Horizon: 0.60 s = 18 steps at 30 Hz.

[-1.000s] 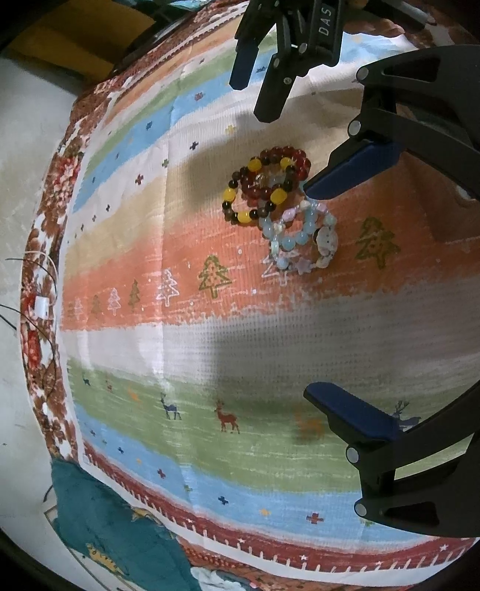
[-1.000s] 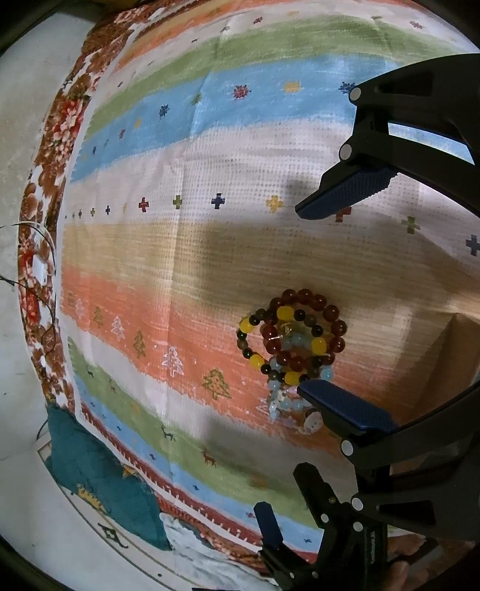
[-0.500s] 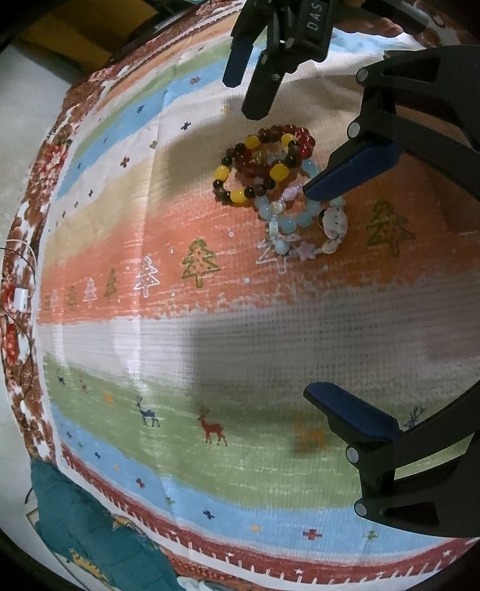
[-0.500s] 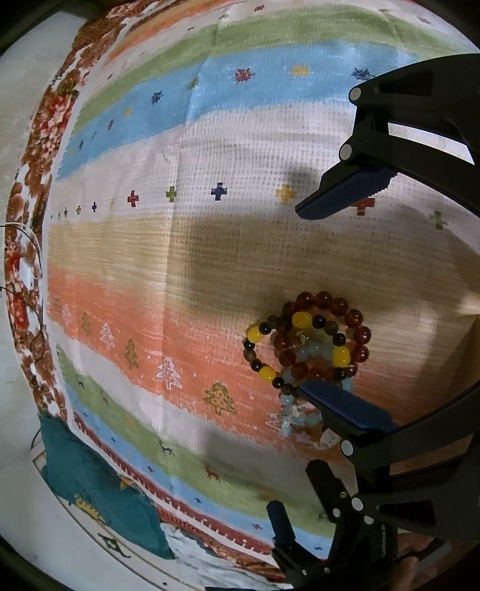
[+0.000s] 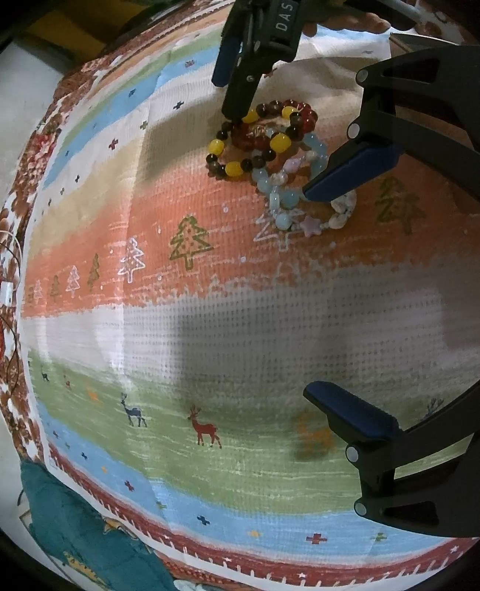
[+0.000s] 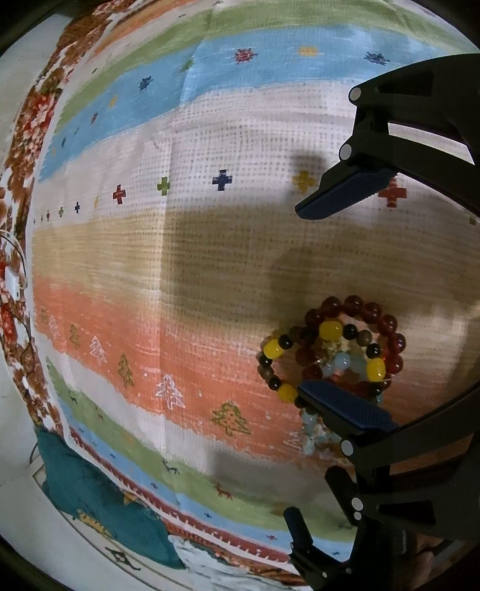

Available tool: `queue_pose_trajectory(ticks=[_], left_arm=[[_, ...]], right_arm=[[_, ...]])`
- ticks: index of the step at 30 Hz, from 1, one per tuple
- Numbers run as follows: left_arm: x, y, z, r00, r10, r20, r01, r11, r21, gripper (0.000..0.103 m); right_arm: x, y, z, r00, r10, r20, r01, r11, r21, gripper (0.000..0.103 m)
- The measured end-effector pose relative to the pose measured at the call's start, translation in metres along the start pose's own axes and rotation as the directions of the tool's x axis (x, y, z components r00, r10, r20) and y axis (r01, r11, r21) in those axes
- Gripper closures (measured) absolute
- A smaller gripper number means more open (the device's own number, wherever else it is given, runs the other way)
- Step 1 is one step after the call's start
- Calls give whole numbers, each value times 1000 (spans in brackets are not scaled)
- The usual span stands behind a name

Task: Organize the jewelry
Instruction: 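Move both tools back to the remaining bracelet pile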

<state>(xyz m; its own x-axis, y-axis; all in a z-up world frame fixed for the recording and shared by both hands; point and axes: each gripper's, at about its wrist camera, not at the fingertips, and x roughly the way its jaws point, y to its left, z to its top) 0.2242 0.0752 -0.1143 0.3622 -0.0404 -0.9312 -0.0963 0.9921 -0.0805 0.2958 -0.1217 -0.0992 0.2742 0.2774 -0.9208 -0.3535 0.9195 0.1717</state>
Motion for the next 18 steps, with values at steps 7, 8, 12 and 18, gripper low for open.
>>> queue_pose_trajectory(ticks=[7, 8, 12, 18], left_arm=[[12, -4, 1, 999, 34, -18, -34, 999, 30, 10], [14, -6, 1, 999, 46, -18, -45, 998, 42, 11], [16, -8, -1, 997, 70, -13, -69, 995, 71, 12], [14, -11, 0, 998, 61, -19, -59, 995, 79, 26]], right_arm=[[15, 1, 8, 1000, -10, -20, 10, 1000, -13, 14], [16, 1, 9, 1000, -11, -21, 11, 1000, -14, 14], [21, 2, 12, 999, -24, -27, 24, 999, -23, 14], [27, -3, 14, 999, -31, -25, 31, 999, -11, 16]])
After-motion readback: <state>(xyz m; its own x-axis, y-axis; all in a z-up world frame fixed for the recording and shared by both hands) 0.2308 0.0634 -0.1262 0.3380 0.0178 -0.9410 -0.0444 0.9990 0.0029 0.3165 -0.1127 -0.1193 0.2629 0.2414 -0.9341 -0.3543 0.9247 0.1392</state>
